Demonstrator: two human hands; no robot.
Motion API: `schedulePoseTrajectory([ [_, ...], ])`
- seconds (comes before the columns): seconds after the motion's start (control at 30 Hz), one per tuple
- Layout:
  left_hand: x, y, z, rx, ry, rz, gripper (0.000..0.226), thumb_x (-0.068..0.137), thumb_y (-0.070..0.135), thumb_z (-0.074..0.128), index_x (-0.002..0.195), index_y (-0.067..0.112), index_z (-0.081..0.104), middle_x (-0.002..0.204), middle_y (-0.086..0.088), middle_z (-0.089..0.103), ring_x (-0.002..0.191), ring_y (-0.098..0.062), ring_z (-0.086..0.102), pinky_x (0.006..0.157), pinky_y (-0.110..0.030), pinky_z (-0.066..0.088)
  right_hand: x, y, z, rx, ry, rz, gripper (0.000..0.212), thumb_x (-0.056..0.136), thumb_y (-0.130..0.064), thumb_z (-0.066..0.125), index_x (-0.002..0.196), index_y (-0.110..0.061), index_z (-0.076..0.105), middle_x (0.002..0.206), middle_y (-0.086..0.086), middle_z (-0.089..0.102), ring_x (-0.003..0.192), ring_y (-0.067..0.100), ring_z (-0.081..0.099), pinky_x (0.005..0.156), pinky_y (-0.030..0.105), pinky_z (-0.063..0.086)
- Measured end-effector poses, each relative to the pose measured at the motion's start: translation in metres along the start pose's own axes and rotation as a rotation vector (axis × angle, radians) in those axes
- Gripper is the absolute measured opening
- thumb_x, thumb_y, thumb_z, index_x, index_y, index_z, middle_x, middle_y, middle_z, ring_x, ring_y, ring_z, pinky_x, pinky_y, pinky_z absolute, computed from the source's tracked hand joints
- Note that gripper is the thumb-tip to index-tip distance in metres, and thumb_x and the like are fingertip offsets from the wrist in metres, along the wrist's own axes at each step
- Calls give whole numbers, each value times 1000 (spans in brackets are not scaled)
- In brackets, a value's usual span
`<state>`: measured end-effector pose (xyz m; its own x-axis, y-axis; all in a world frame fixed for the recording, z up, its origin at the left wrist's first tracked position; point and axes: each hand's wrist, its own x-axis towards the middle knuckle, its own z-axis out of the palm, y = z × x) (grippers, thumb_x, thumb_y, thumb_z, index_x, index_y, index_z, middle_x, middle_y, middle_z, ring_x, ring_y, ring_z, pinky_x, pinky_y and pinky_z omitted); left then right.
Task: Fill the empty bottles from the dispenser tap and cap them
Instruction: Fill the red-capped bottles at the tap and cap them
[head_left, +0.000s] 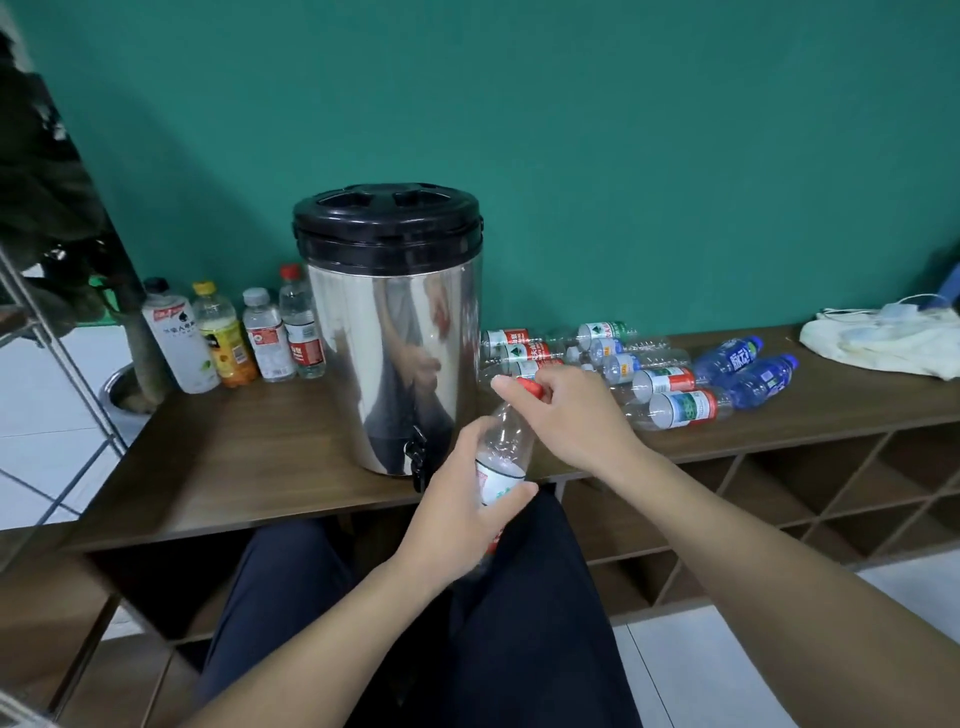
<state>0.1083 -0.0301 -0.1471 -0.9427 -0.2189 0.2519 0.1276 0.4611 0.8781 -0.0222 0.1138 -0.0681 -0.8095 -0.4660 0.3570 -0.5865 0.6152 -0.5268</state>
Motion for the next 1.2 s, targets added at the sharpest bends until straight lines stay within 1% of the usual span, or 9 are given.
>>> schedulePoseTrajectory([
  [0.1,-8,0,-4,79,6,52,76,98,47,82,159,48,37,144,23,65,132,-6,64,112,-40,54,0,-6,-1,-48,-55,-4,84,100,-89,41,55,-18,35,49,1,33,46,21,35,53,39,37],
  [0.2,-15,-3,-7,62,-18,47,75,99,47,81,159,48,37,139,22,68,127,-7,66,110,-42,56,-1,-5,1,-85,-90,-46,81,109,-74,41,53,-16,36,48,2,31,44,21,33,52,40,37],
  [0.3,-23,-5,-10,-11,-84,31,72,100,39,83,156,53,40,134,23,70,122,-4,69,105,-30,54,-7,0,0,-84,-160,-152,71,114,-57,39,58,-13,37,51,4,33,47,18,29,55,42,31],
  [0.37,-25,-9,-14,-88,-148,16,73,100,31,85,157,49,44,144,23,67,134,-4,64,112,-24,48,-13,4,-4,-71,-186,-254,67,116,-54,34,64,-11,39,56,8,39,52,17,32,57,42,29],
  [0.5,-24,-21,-21,-176,-191,11,71,98,17,86,159,33,52,153,10,65,143,-15,60,124,-40,44,-21,10,-10,-55,-284,-353,53,119,-53,33,79,-19,42,74,0,48,66,17,42,66,38,35],
  [0.77,-30,-46,-27,-263,-281,-76,69,96,4,85,153,33,60,131,14,72,119,-7,67,106,-29,50,-30,21,-3,-108,-469,-385,28,120,-47,36,105,-30,53,105,-15,54,94,11,56,81,31,44],
  [0.93,-32,-61,-24,-320,-274,-101,72,96,1,84,155,34,60,138,1,72,124,-12,67,114,-32,52,-32,17,5,-91,-550,-409,17,121,-40,38,119,-37,55,115,-17,49,102,13,58,93,40,50],
  [1.07,-33,-80,-23,-348,-273,-127,72,95,0,85,154,31,59,140,-2,71,125,-11,67,112,-29,53,-30,20,16,-127,-546,-494,20,121,-29,42,134,-33,57,123,-17,48,111,6,54,98,25,42],
  [1.2,-34,-105,-21,-329,-225,-178,71,92,0,87,151,29,59,136,2,73,122,-9,69,108,-25,53,-26,25,39,-40,-452,-361,22,117,-28,53,138,-32,59,117,-26,49,101,0,56,86,16,41],
])
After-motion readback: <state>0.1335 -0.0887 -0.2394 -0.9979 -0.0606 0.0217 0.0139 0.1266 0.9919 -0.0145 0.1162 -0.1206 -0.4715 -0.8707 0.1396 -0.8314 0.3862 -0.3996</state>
